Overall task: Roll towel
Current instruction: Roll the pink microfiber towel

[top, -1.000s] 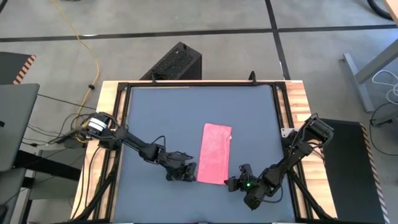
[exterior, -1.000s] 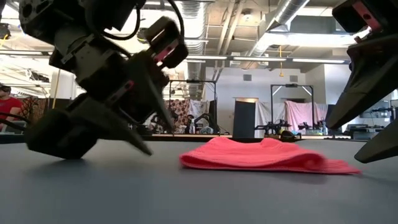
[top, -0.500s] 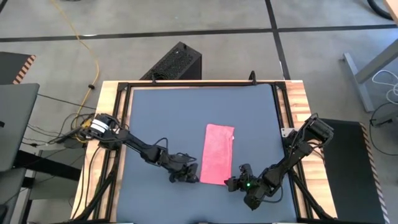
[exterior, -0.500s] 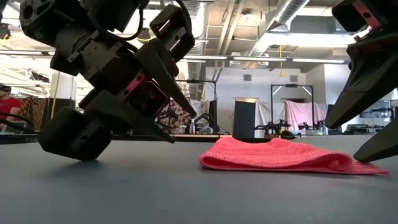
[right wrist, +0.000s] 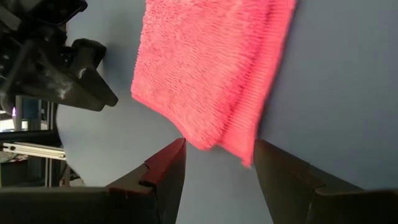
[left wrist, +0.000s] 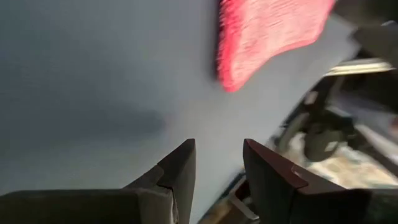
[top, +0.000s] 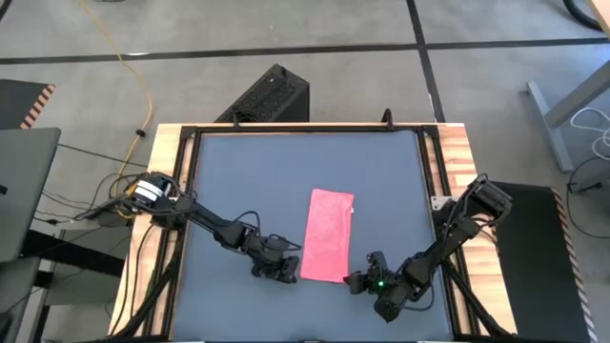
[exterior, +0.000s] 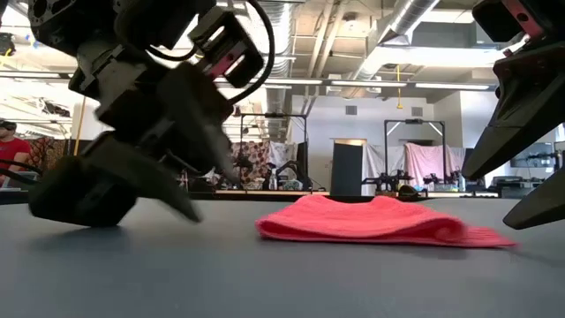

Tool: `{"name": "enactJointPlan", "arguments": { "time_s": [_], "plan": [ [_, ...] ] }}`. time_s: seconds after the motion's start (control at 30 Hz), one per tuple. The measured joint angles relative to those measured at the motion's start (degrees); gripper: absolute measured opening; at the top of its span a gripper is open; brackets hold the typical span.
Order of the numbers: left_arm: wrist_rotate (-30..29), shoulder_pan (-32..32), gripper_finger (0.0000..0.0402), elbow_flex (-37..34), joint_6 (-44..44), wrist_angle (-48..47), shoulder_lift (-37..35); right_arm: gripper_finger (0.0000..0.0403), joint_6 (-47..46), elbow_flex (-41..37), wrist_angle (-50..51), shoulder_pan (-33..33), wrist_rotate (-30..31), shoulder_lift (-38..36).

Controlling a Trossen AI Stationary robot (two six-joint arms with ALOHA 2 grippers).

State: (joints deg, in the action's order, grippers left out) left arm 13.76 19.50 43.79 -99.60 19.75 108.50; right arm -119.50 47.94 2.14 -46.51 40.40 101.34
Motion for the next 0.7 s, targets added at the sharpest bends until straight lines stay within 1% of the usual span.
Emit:
{"name": "enactJointPlan", "arguments": {
  "time_s": [0.07, 0.13, 0.27, 0.33, 0.4, 0.5, 0.63, 0.7],
  "plan": [
    [0.4, -0.06, 0.0123, 0.07, 0.77, -1.62, -0.08, 0.0214, 0.0, 0.0, -0.04, -0.07, 0.0, 0.0],
    [0.07, -0.29, 0.0123, 0.11, 1.52, -1.09, -0.08, 0.0214, 0.0, 0.0, -0.03, -0.34, 0.0, 0.0],
    [-1.72, -0.82, 0.0123, -0.52, 2.27, 4.65, -1.22, 0.0214, -0.02, 0.01, 0.04, -1.08, -0.02, 0.0],
    [-4.53, -0.74, 0.0123, -0.72, 3.45, 5.66, -3.33, 0.0214, -0.02, 0.02, 0.44, -1.21, -0.02, 0.0],
    [-10.06, -0.97, 0.0123, -0.96, 7.85, 4.77, -5.65, 0.0214, -0.04, 0.04, 0.54, -1.54, -0.02, 0.0],
    [-15.86, -1.45, 0.0123, -1.19, 13.97, 5.22, -10.4, 0.0214, -0.02, 0.04, 0.68, -1.37, 0.0, 0.0],
    [-20.83, -1.37, 0.0123, -1.11, 18.98, -0.14, -16.77, 0.0214, -0.02, 0.04, 0.83, -1.34, 0.0, 0.0],
    [-23.8, -1.71, 0.0123, -1.1, 19.38, -4.67, -19.92, 0.0214, -0.02, 0.04, 0.87, -1.34, 0.0, 0.0]
  ]
}}
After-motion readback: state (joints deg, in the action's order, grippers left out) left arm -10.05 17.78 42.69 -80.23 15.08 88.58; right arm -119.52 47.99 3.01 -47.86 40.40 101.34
